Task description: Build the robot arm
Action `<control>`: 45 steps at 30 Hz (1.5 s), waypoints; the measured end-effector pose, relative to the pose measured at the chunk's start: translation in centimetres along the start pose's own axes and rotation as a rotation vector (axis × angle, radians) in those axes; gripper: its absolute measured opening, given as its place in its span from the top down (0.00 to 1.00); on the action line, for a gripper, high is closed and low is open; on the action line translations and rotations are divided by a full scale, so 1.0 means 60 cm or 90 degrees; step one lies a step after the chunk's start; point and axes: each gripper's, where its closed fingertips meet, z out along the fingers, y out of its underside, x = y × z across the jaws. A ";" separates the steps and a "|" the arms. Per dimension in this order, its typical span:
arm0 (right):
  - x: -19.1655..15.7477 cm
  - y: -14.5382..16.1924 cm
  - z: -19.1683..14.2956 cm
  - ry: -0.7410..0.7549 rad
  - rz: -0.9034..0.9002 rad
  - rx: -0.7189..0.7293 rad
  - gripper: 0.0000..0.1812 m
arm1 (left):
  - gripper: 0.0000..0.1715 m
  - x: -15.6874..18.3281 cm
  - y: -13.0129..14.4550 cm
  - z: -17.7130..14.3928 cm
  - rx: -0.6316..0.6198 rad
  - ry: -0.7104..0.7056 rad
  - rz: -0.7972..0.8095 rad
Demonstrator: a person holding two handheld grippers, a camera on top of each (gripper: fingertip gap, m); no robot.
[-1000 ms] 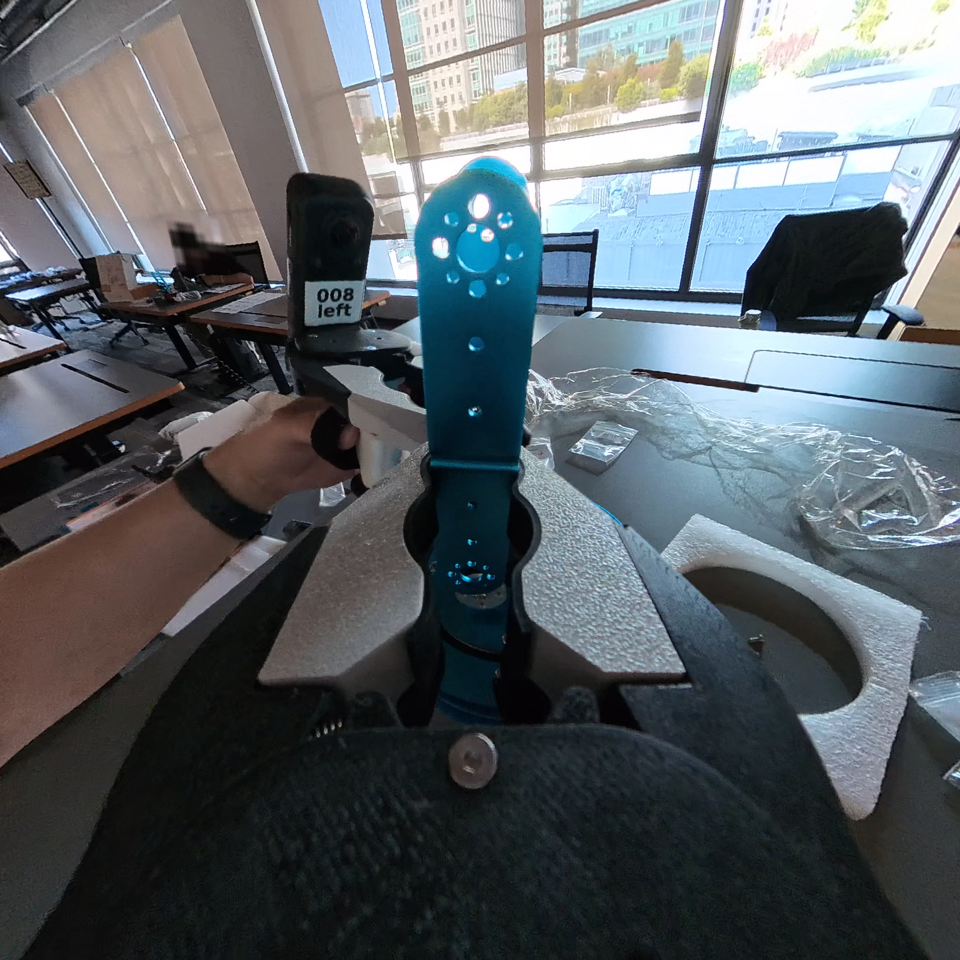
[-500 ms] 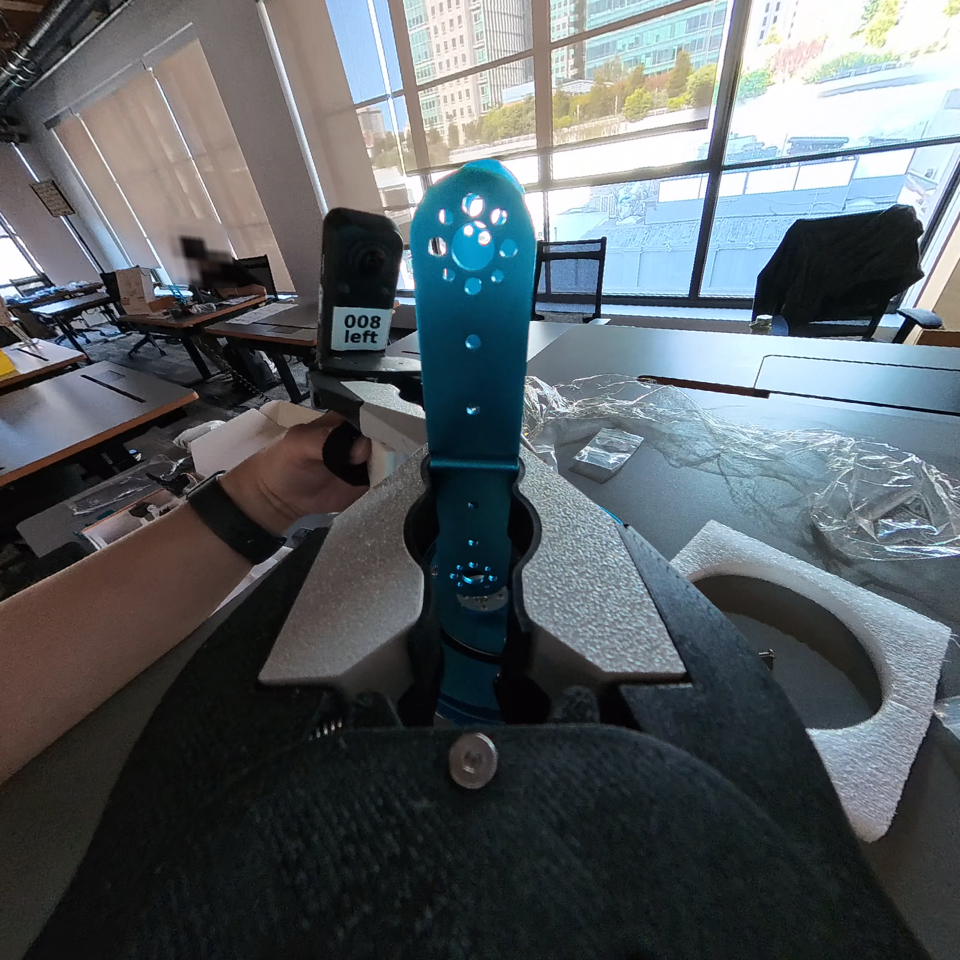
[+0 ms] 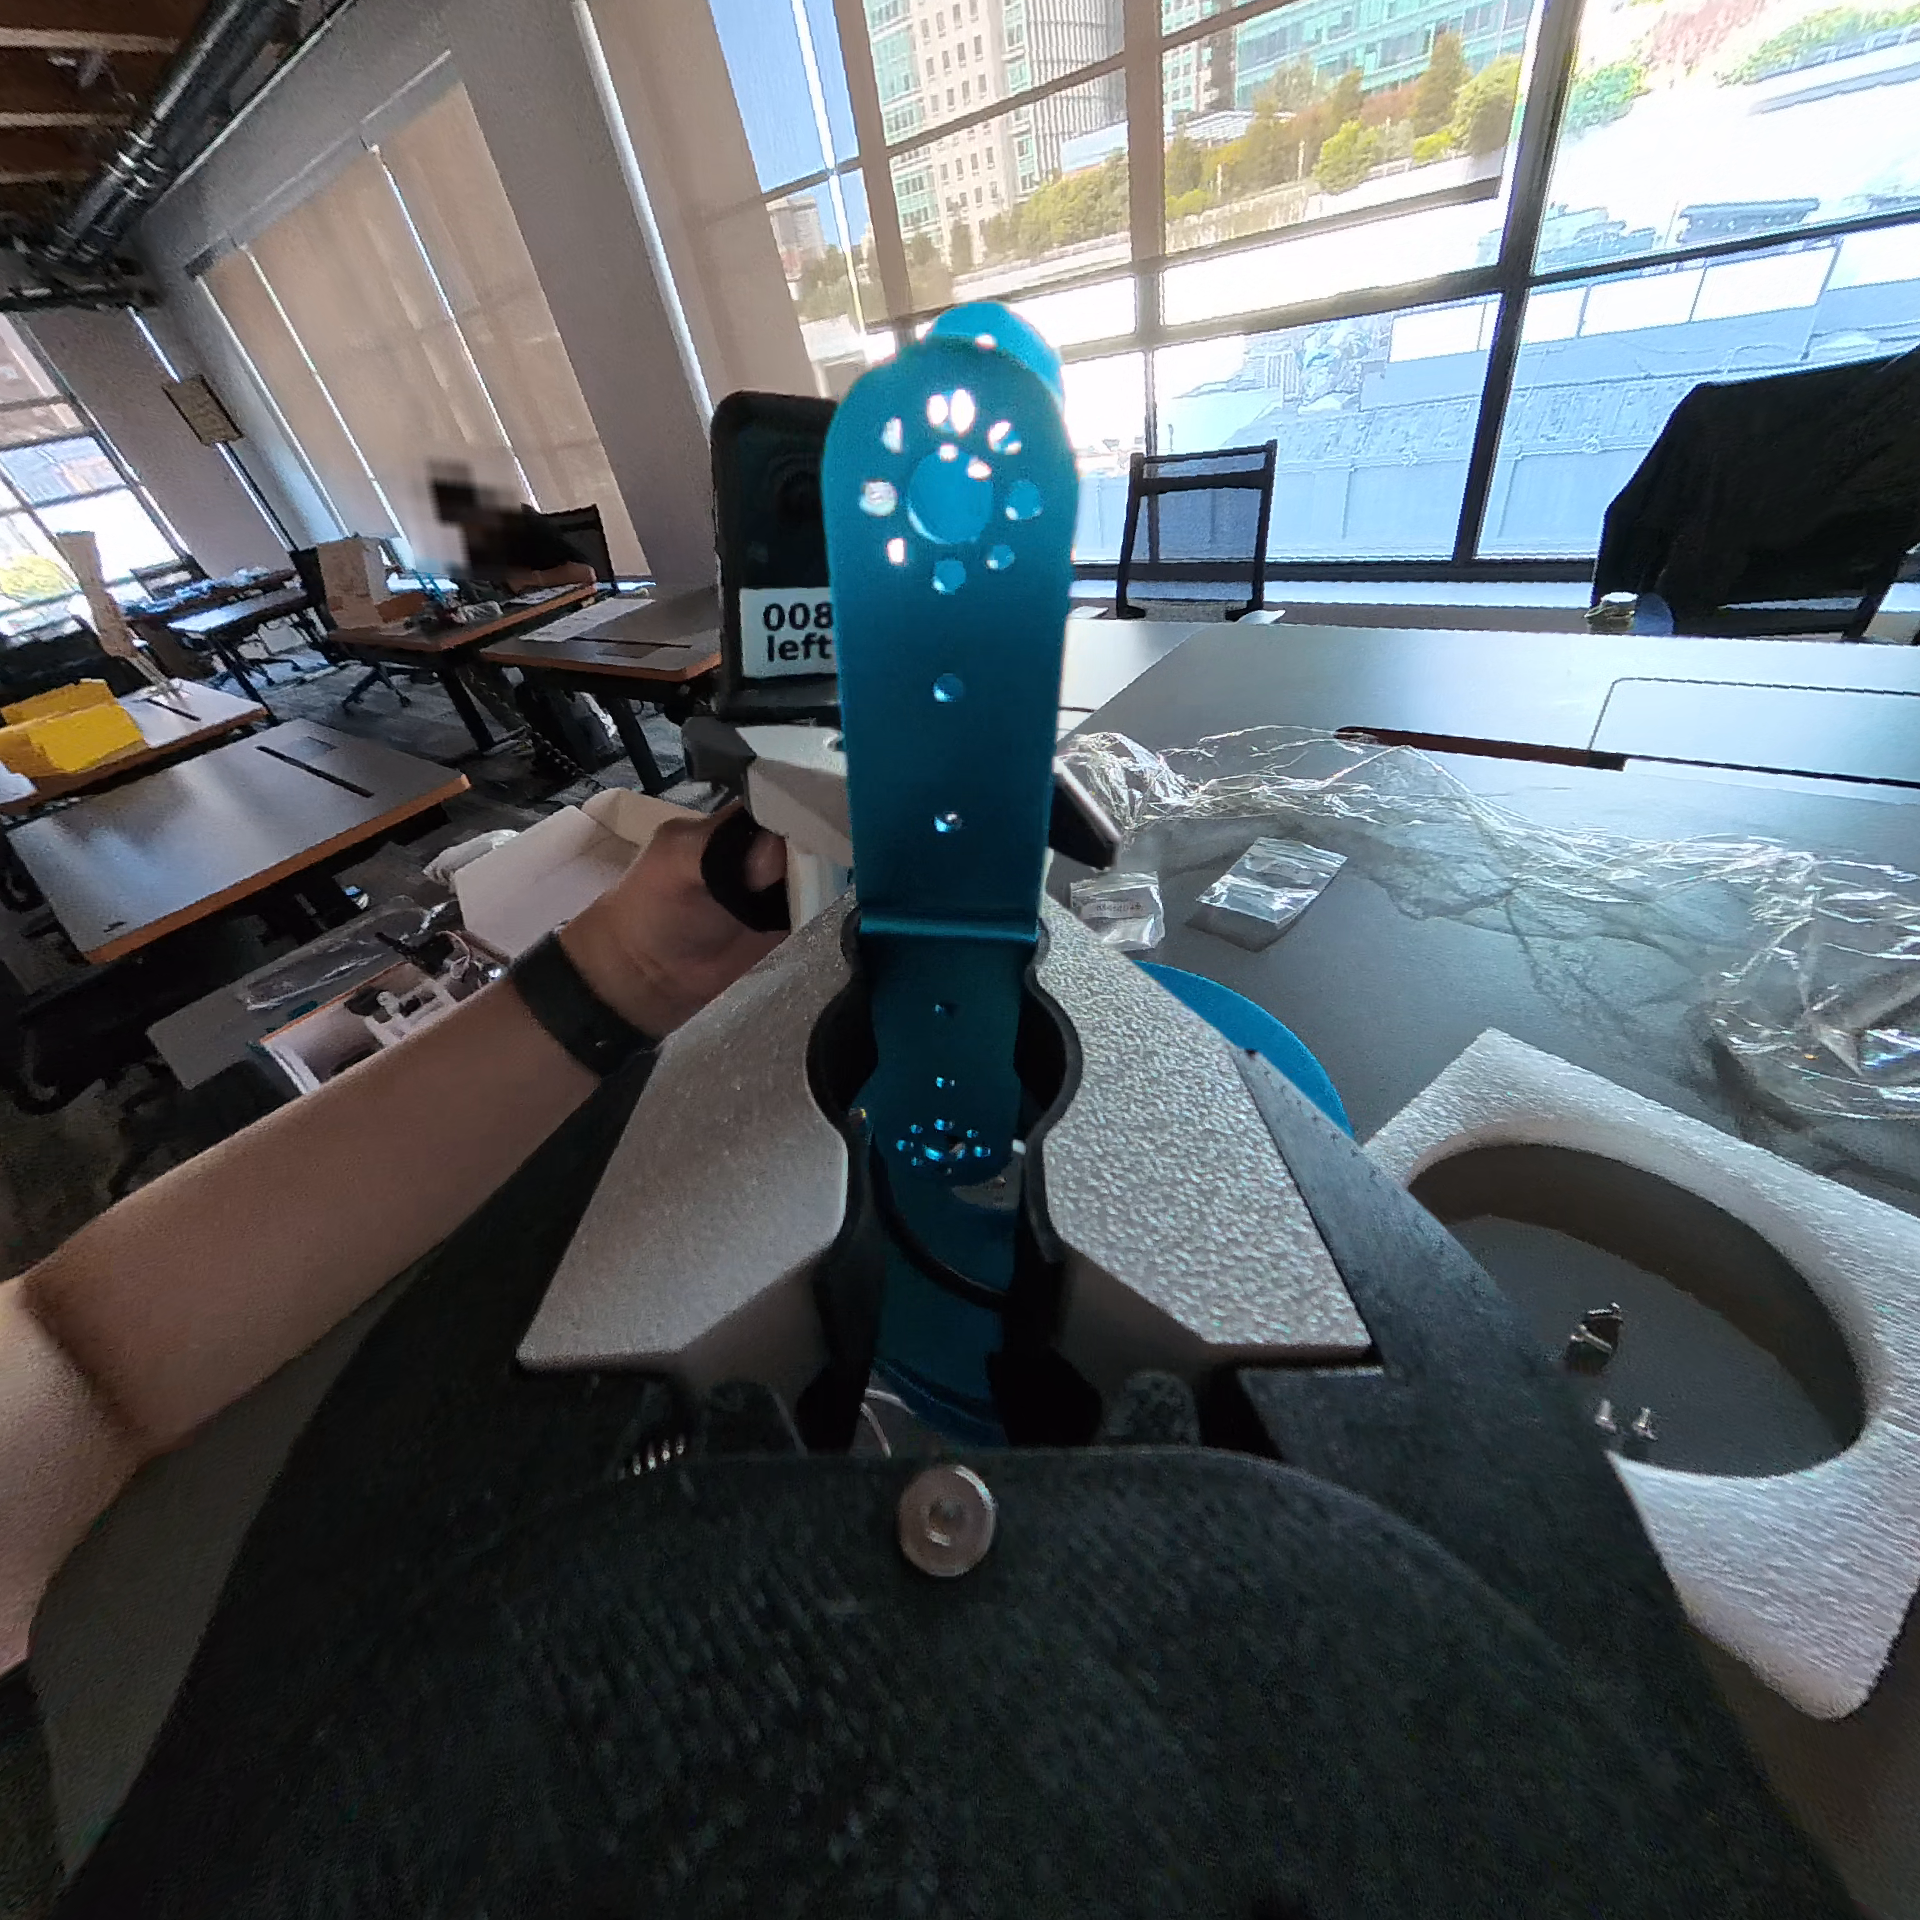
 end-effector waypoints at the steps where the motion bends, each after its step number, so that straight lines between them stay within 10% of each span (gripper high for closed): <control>1: 0.000 0.001 0.001 0.002 0.003 0.003 0.88 | 0.79 0.001 -0.005 0.000 0.003 0.017 0.003; 14: -0.008 0.005 0.006 0.128 -0.057 -0.013 0.89 | 0.84 0.031 -0.011 -0.014 -0.072 0.290 -0.005; 28: -0.008 0.012 0.004 0.106 -0.064 -0.030 0.88 | 0.74 0.032 -0.008 -0.014 -0.096 0.327 0.047; 45: 0.000 0.011 -0.004 0.246 -0.047 0.001 0.88 | 0.85 0.036 0.015 -0.013 -0.280 0.488 0.137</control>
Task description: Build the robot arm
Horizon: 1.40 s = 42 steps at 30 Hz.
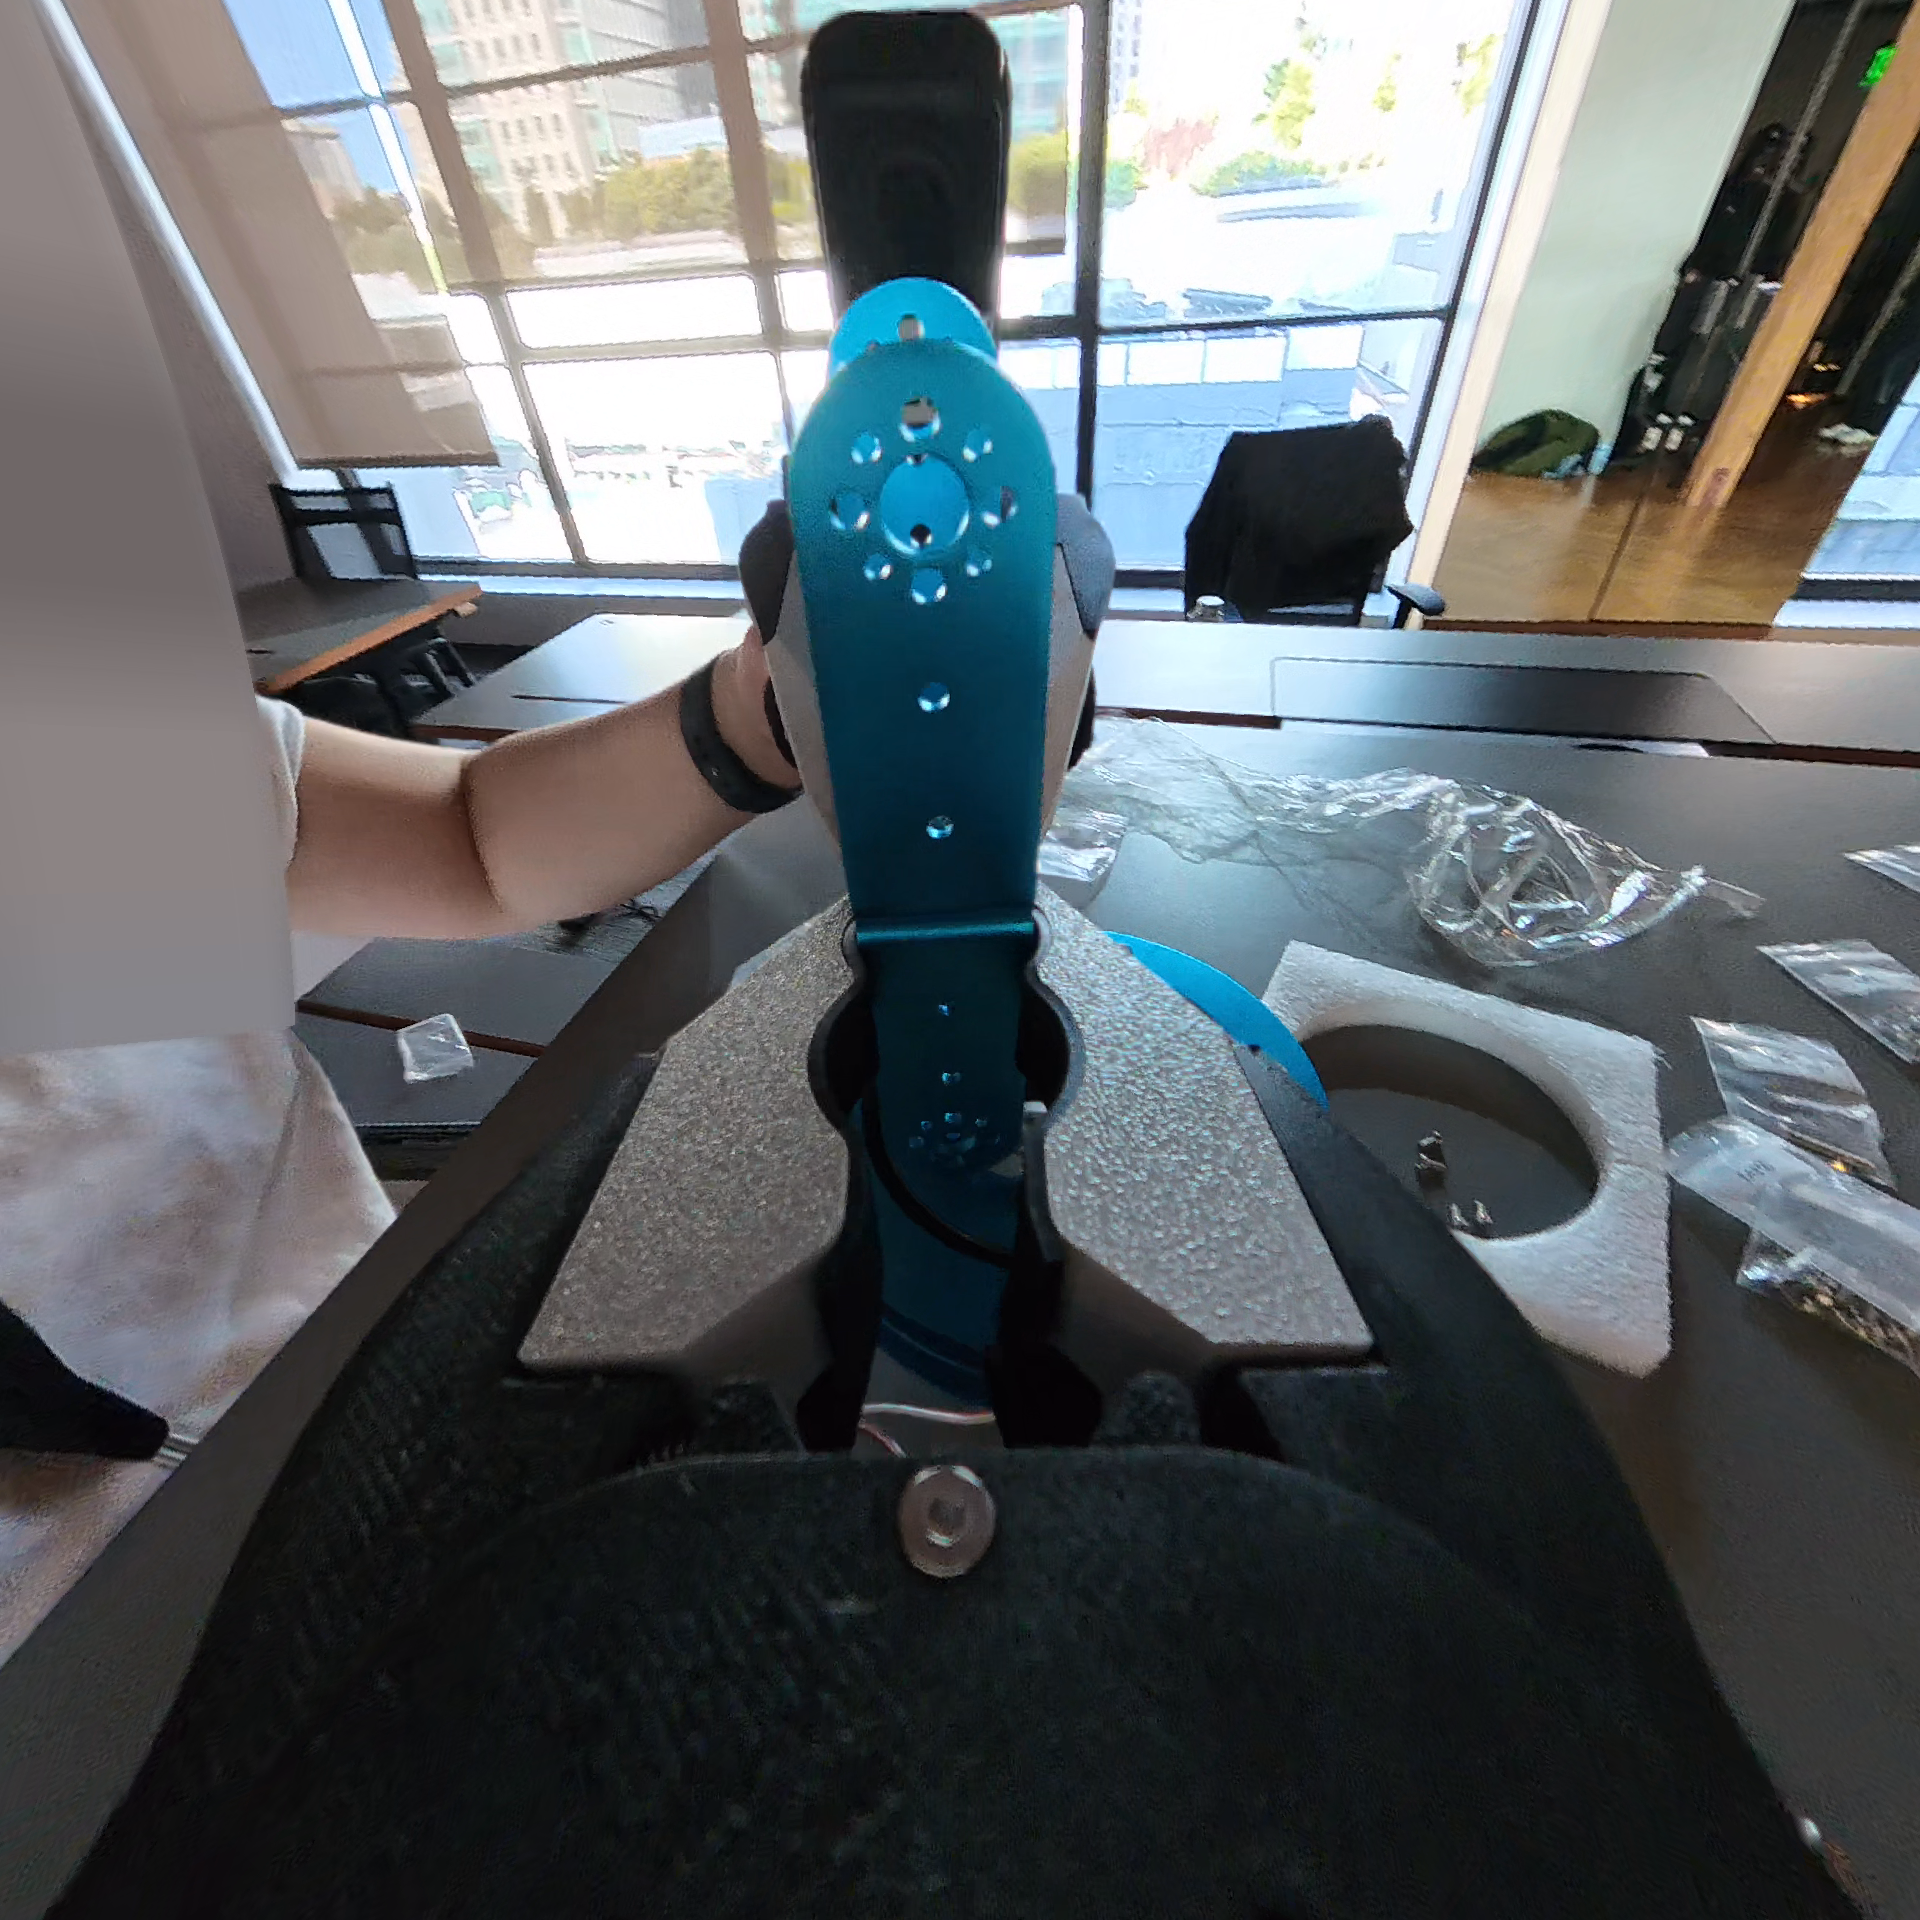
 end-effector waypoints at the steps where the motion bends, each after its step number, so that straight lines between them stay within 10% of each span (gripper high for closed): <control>1: 0.001 0.001 -0.001 0.015 -0.001 -0.009 0.88 | 0.86 0.000 -0.001 0.001 -0.001 0.009 -0.002; 24: 0.005 0.034 -0.039 0.058 0.036 -0.051 0.86 | 0.85 -0.006 0.009 0.004 0.071 0.044 -0.064; 42: 0.010 0.023 -0.061 0.036 0.077 -0.052 0.86 | 0.85 -0.010 -0.015 0.023 -0.032 0.029 -0.129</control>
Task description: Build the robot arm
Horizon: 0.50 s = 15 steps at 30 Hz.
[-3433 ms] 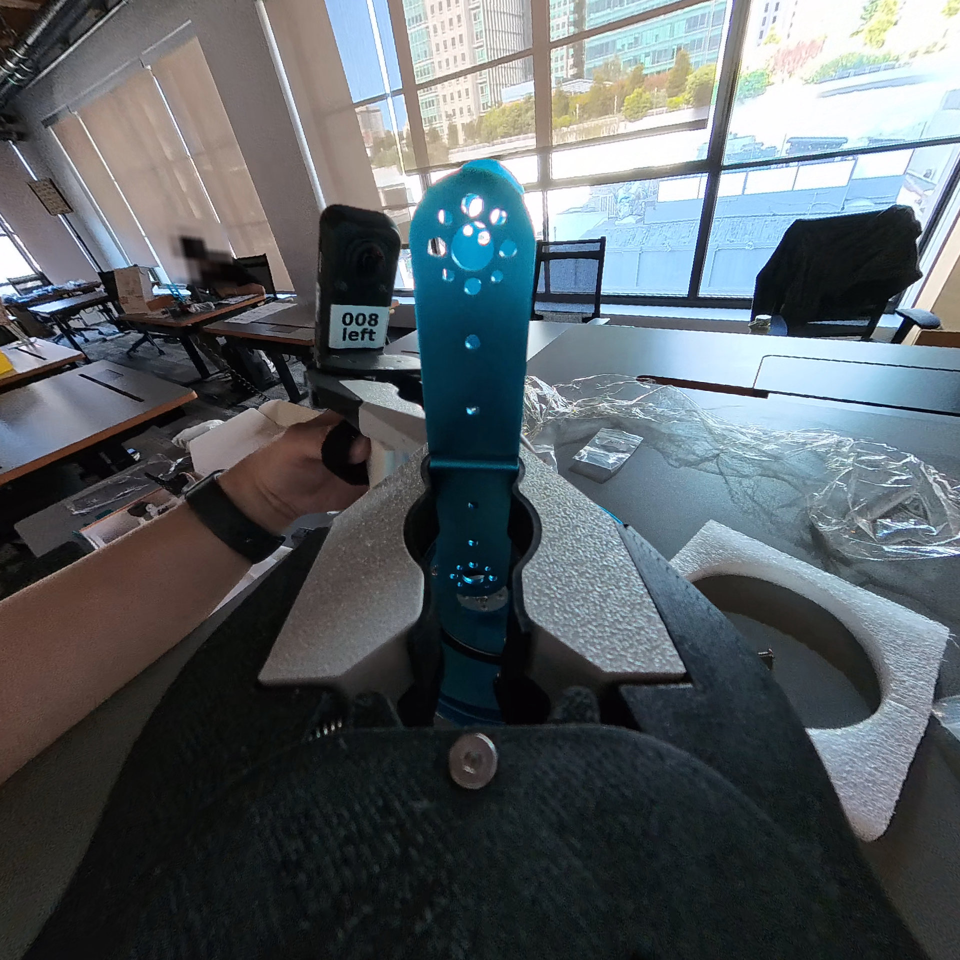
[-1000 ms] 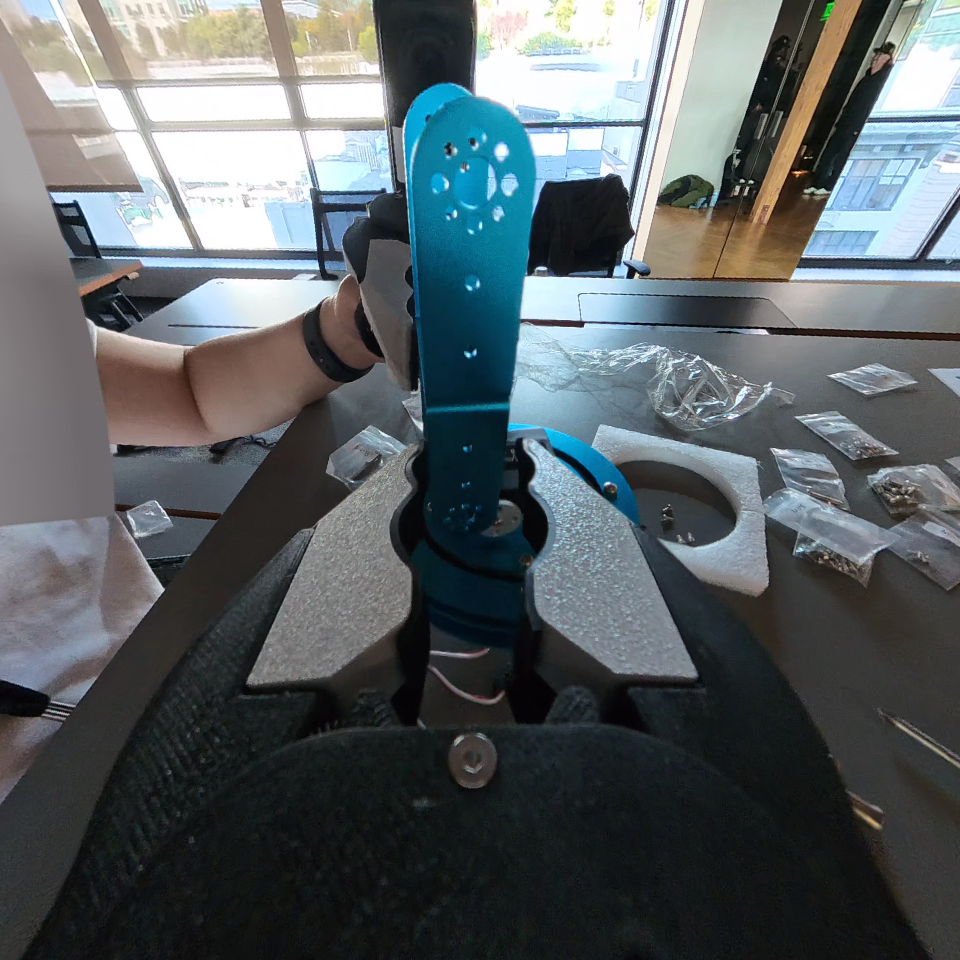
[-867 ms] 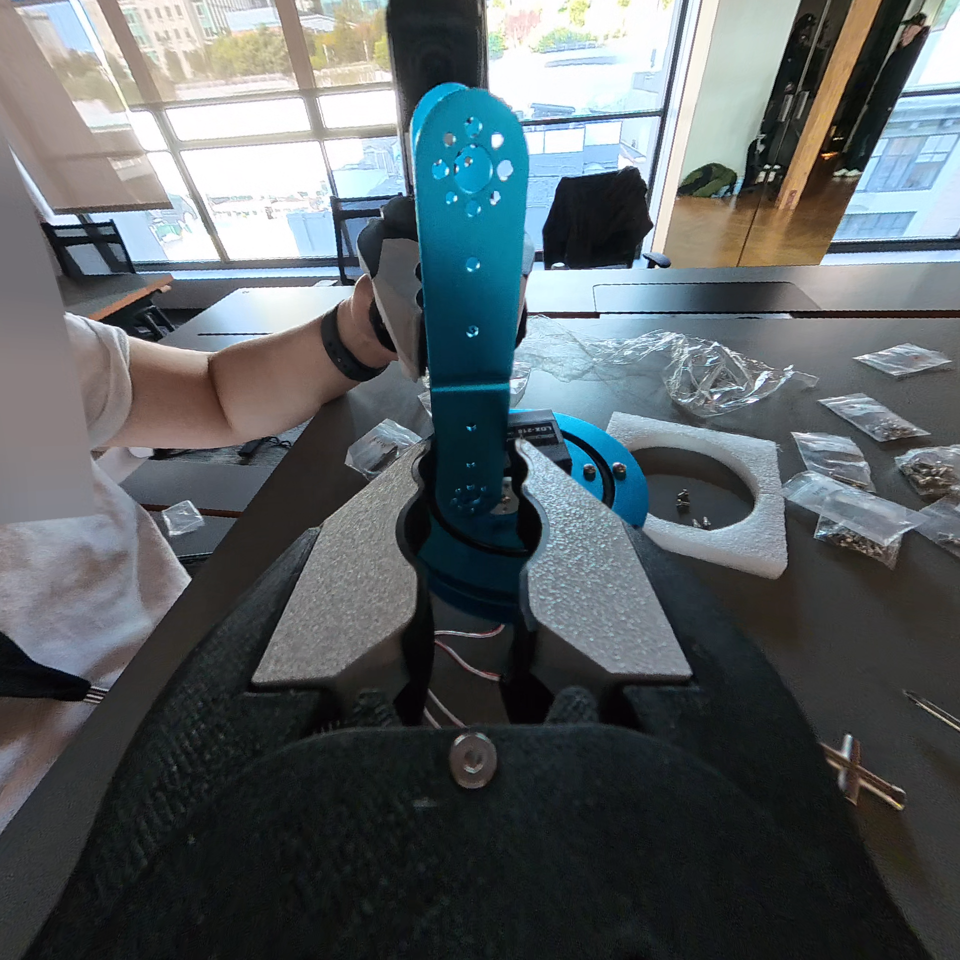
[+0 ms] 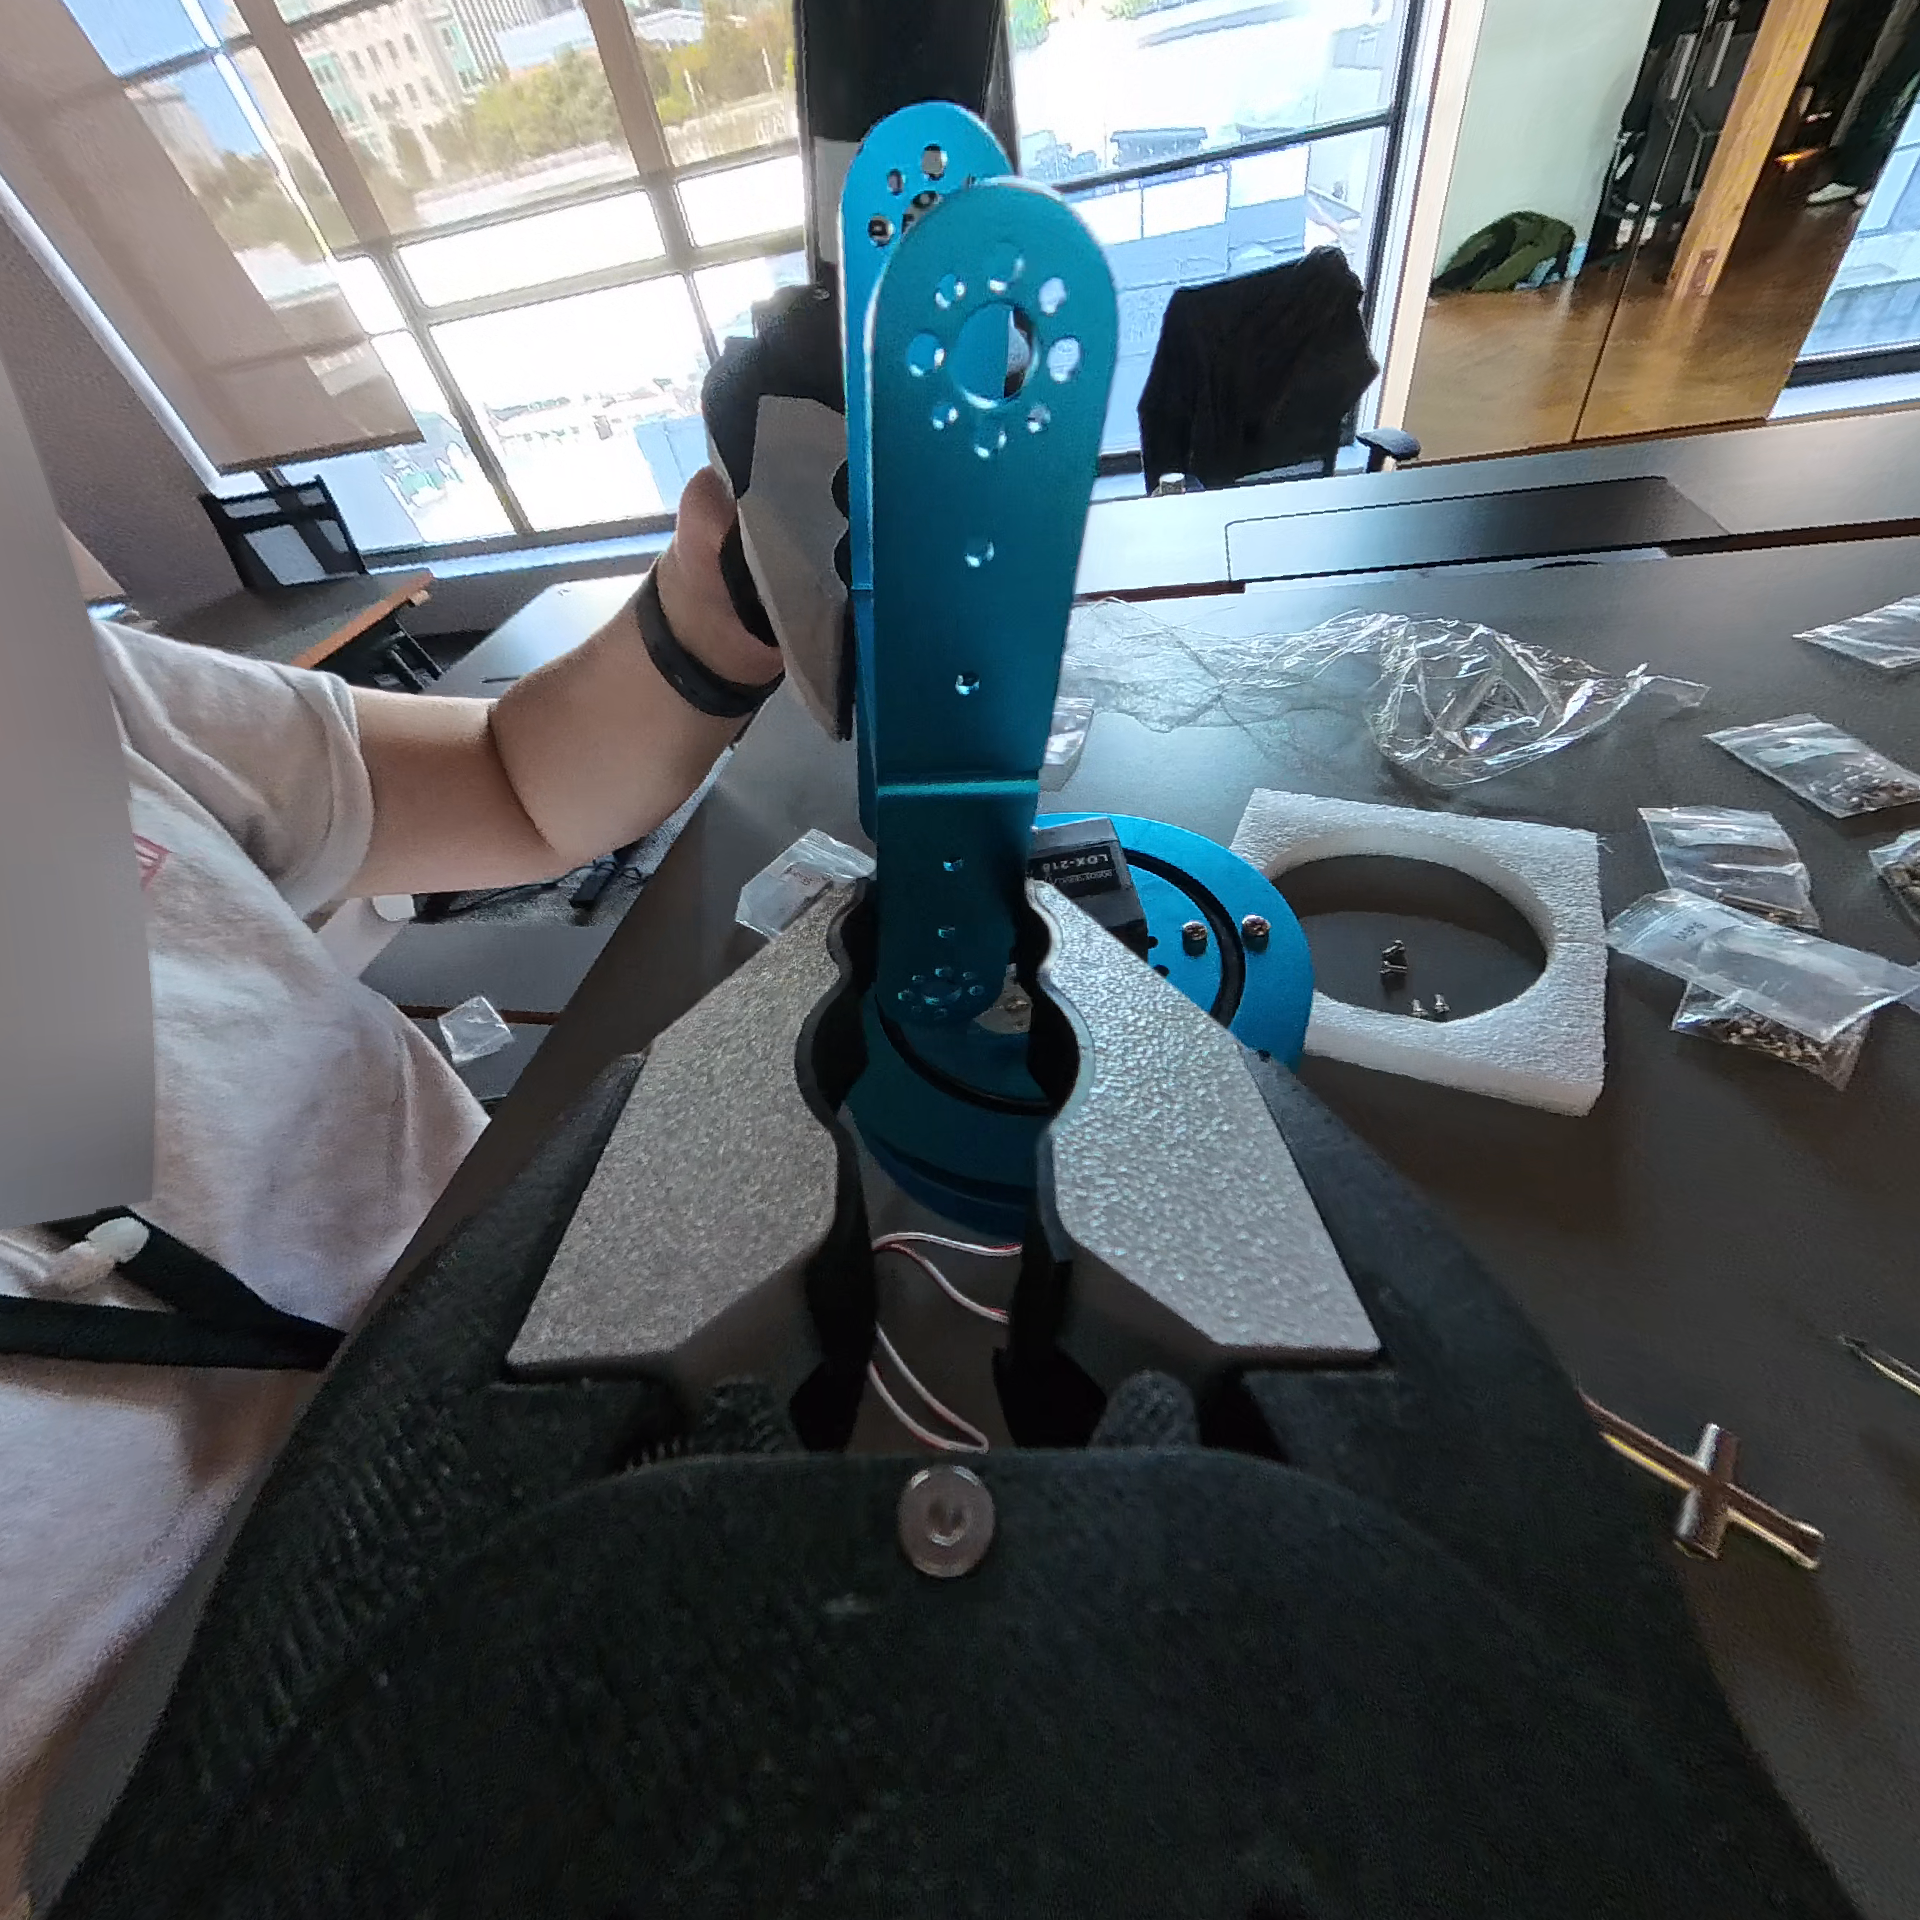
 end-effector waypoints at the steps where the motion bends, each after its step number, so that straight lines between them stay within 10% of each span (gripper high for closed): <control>1: -0.001 -0.002 -0.004 -0.004 0.000 0.006 0.86 | 0.85 0.002 -0.003 0.002 -0.007 -0.002 0.005; 15: 0.021 0.001 -0.010 -0.004 0.002 0.059 0.86 | 0.86 -0.021 -0.011 0.014 -0.048 0.015 0.022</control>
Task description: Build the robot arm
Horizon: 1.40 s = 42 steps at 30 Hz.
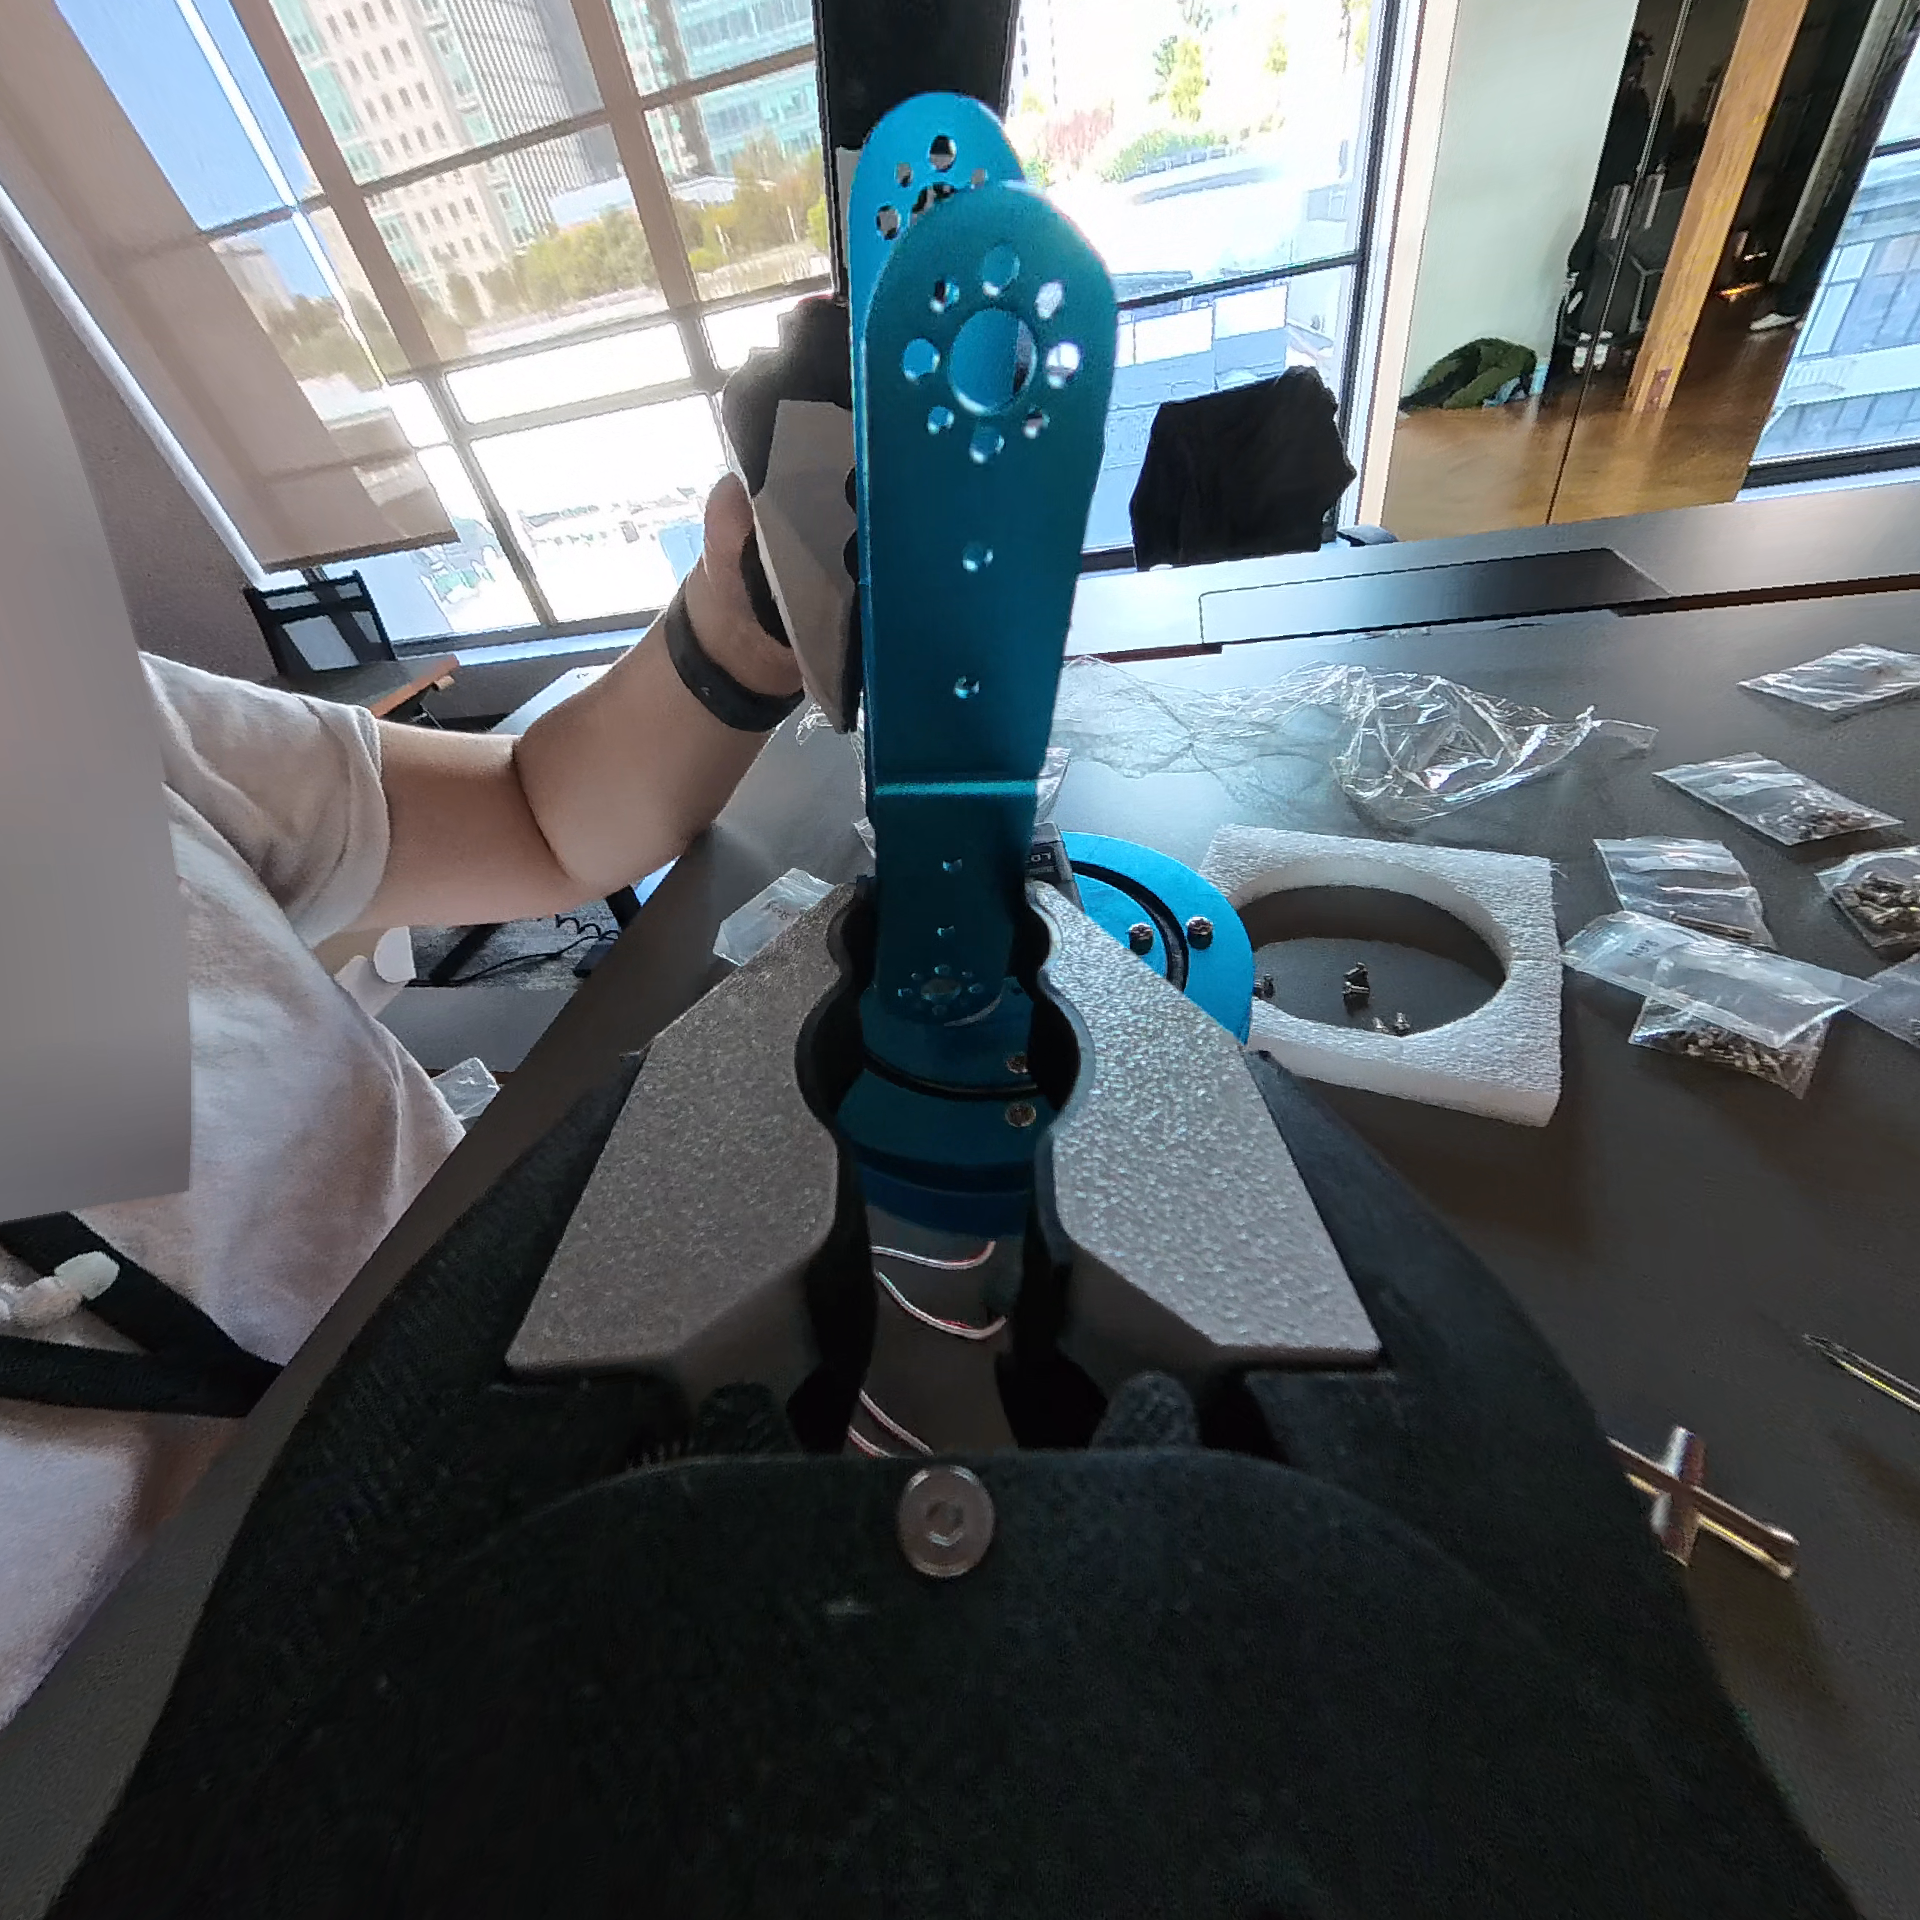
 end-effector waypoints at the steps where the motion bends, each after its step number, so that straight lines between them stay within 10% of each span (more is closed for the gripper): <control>1: 0.000 0.003 0.002 0.002 -0.003 -0.007 0.85 | 0.86 0.000 0.002 -0.001 -0.002 -0.001 0.003; 42: -0.005 0.008 0.031 0.004 -0.082 -0.008 0.86 | 0.86 0.015 0.010 -0.035 0.092 0.083 -0.021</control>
